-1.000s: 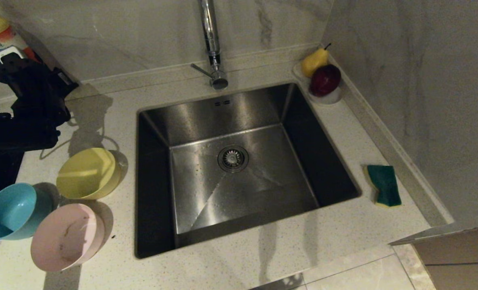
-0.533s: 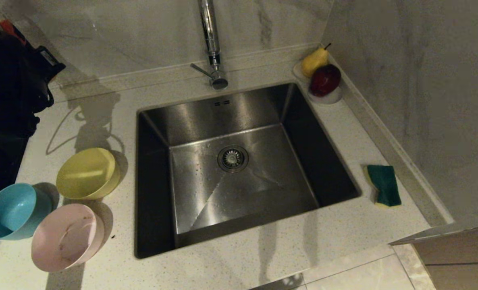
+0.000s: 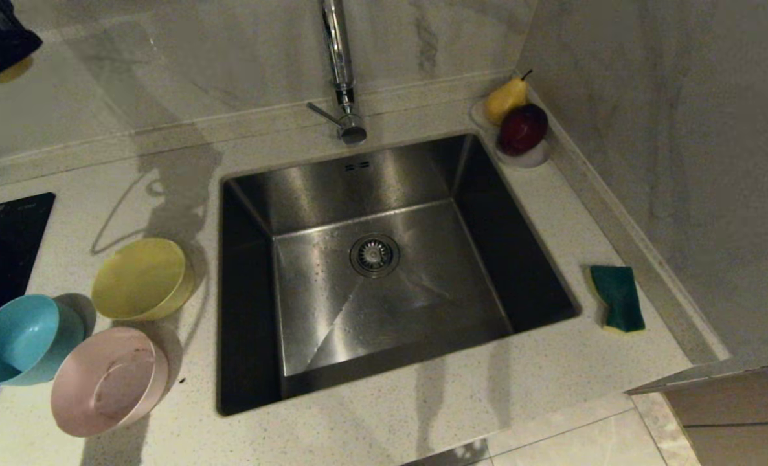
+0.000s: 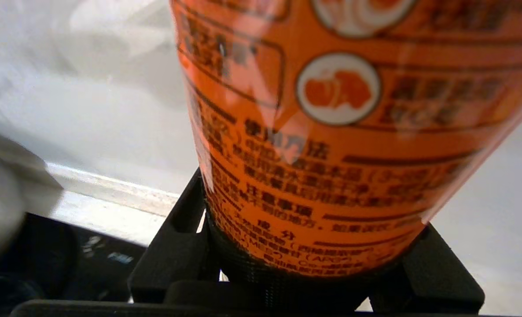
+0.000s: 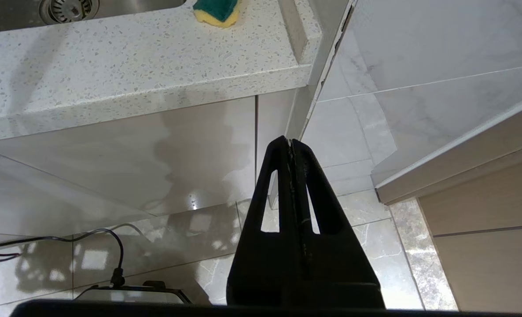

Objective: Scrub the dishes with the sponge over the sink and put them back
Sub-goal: Squeeze it onto the sponge

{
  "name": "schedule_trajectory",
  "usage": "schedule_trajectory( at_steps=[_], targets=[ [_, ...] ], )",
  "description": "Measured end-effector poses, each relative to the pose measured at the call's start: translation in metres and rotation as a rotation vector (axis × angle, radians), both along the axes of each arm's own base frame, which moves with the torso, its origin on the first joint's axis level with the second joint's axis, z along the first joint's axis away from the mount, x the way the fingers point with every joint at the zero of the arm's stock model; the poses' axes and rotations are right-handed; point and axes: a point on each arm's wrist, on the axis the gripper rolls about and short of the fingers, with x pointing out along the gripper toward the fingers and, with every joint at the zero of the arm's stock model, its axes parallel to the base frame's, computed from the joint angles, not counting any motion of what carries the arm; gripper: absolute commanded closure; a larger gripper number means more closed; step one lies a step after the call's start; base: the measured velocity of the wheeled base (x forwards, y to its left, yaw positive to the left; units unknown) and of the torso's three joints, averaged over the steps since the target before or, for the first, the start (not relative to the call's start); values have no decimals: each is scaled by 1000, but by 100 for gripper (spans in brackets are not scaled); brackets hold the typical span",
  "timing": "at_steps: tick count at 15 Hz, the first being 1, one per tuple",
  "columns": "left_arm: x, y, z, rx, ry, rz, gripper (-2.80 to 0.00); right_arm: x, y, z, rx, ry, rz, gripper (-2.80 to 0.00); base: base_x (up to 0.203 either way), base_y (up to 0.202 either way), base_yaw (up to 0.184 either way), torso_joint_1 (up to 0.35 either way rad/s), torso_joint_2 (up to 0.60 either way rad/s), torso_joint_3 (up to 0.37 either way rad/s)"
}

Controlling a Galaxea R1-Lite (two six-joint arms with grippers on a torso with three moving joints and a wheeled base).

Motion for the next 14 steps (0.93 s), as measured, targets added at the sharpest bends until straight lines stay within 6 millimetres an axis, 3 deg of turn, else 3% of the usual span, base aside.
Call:
schedule_trajectory(
  at_steps=[5,7,10,14],
  targets=[
    [-106,-40,23,146,103,-112,0,0,0,0,0,0,0,0,0,0,0,0,0,0],
    [-136,-46,24,244,161,-155,0,0,0,0,0,0,0,0,0,0,0,0,0,0],
    [-161,-49,30,362,133,-204,0,0,0,0,0,0,0,0,0,0,0,0,0,0],
    [-166,-56,24,465,141,-300,0,0,0,0,0,0,0,0,0,0,0,0,0,0]
  ],
)
